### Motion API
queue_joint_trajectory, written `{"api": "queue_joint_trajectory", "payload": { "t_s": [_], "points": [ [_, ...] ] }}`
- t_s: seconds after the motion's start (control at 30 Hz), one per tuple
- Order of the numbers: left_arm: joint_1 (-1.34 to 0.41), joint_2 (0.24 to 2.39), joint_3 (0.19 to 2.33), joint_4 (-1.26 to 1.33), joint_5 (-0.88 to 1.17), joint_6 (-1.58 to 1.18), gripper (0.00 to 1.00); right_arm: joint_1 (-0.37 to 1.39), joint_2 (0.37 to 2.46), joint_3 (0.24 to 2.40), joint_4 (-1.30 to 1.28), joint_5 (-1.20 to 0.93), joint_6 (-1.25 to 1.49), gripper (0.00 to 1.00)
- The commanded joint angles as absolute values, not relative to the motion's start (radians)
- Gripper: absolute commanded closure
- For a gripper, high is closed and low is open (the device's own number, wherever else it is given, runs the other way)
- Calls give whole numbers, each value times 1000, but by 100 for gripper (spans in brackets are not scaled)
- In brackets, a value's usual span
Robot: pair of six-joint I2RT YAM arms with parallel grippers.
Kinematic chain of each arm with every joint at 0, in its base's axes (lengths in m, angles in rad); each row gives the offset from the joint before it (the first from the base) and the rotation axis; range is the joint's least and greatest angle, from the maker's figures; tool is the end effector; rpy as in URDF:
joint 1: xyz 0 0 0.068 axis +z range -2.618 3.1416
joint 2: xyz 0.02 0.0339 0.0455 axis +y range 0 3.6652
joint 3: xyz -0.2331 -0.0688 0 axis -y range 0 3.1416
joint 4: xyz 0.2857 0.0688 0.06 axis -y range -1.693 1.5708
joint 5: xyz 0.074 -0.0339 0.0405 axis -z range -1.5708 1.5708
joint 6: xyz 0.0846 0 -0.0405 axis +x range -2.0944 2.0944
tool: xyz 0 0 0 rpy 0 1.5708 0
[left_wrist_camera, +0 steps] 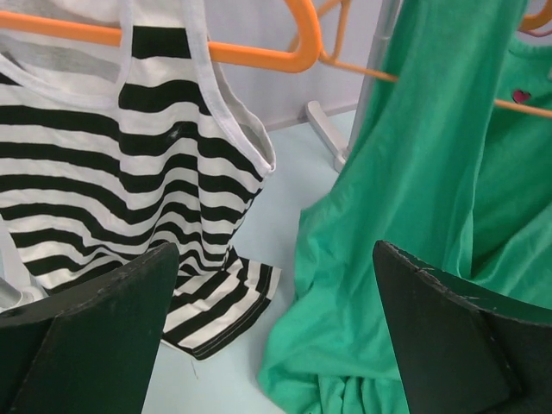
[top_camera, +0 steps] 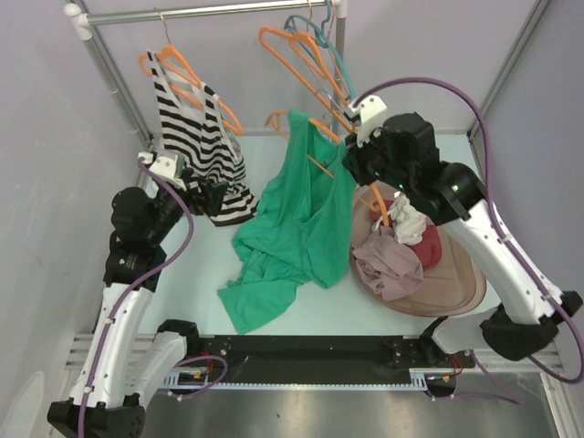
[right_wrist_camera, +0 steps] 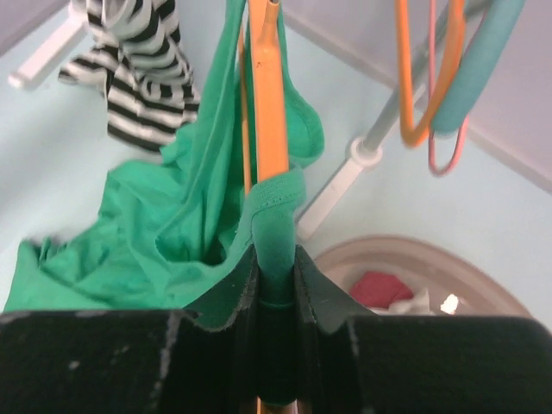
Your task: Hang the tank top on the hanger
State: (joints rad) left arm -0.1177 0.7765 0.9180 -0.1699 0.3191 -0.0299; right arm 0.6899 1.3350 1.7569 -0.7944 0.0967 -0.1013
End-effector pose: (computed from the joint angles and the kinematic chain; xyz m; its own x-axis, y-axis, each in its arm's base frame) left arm 0.2773 -0.0595 0.3722 -0.0408 -0.0238 -0.9989 0.4219 0.9058 -0.0388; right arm 0.2744 0.2158 0.4543 -0.2222 -0.3139 -0.9231 -0.5896 0.7973 -0.1292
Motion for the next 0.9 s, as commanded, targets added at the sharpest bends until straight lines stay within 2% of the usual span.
{"api": "queue_joint_trajectory", "payload": {
  "t_s": [0.0, 0.4, 0.87],
  "points": [
    [-94, 767, 910, -140, 288, -66, 1, 701, 1429, 1933, -657, 182, -117, 100],
    [-71, 756, 899, -130, 327, -77, 1, 710, 1844, 2452, -556, 201, -186, 100],
    [-55, 753, 891, -120, 350, -91, 1, 670, 2014, 2523, -210, 112, -218, 100]
  ]
}}
